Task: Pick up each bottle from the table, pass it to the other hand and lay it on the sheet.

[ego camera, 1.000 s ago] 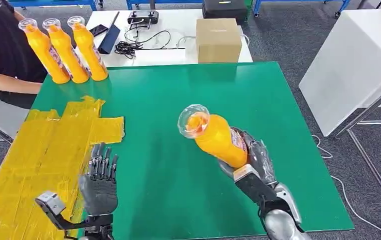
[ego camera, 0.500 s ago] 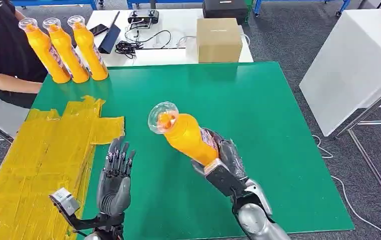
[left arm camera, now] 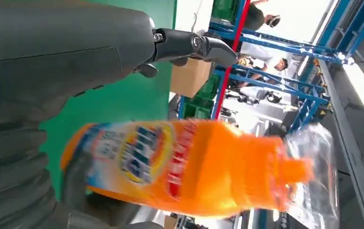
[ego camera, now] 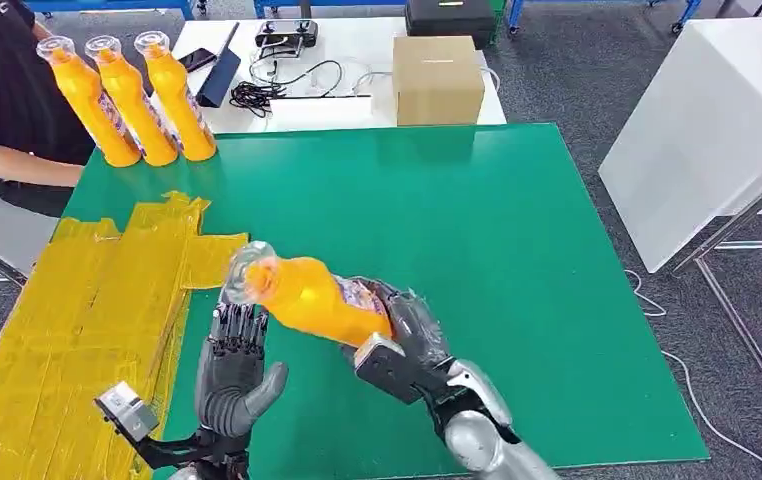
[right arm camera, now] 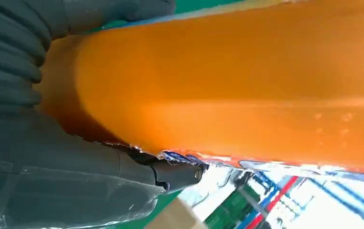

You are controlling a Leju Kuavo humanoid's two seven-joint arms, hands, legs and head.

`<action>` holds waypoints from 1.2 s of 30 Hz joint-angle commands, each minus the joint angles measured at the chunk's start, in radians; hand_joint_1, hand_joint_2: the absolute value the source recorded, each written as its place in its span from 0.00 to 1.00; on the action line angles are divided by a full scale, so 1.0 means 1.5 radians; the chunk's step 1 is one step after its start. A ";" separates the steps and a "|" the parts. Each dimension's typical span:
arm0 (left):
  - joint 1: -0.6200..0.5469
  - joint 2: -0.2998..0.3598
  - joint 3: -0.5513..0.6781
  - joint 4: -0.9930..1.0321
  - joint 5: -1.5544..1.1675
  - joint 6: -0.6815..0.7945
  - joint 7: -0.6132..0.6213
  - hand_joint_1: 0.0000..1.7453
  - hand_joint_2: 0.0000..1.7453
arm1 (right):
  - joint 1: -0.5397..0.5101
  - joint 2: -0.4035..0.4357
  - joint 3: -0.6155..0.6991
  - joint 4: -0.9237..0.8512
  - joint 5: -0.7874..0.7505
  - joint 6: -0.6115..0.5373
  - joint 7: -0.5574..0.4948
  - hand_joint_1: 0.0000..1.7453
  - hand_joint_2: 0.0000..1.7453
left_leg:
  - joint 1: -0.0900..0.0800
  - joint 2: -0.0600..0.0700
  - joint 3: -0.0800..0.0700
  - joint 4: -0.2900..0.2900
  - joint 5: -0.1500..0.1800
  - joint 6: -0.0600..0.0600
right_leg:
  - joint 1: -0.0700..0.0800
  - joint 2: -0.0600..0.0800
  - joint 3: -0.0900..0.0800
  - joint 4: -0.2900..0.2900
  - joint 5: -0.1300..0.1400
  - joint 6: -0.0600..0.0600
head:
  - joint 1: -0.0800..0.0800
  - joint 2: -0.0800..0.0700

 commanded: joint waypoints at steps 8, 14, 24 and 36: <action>0.011 0.019 0.035 -0.006 0.042 -0.029 0.007 0.00 1.00 | -0.016 -0.018 0.082 0.015 0.040 0.011 0.011 1.00 1.00 | 0.001 0.002 0.001 0.000 0.000 -0.001 | 0.001 0.001 0.001 -0.001 0.001 0.000 | 0.000 0.000; 0.029 0.019 0.071 -0.023 0.086 -0.079 0.022 0.00 1.00 | -0.001 -0.032 0.119 -0.002 0.071 0.020 0.015 1.00 1.00 | 0.001 0.002 0.002 -0.001 -0.001 -0.001 | 0.001 0.001 0.002 -0.001 0.000 0.000 | 0.000 0.000; 0.028 0.019 0.079 -0.012 0.023 -0.082 0.025 0.00 1.00 | -0.002 -0.053 0.142 -0.027 0.081 0.032 0.007 1.00 1.00 | 0.000 0.001 0.001 0.000 0.000 -0.001 | 0.000 0.000 0.001 -0.001 0.000 0.000 | 0.000 0.000; 0.027 0.068 0.033 0.014 -0.140 -0.144 0.028 0.00 1.00 | 0.020 -0.061 0.125 -0.060 0.078 0.048 -0.007 1.00 1.00 | 0.000 0.001 0.002 -0.001 0.000 -0.001 | 0.000 0.000 0.002 -0.001 0.000 0.000 | 0.000 0.000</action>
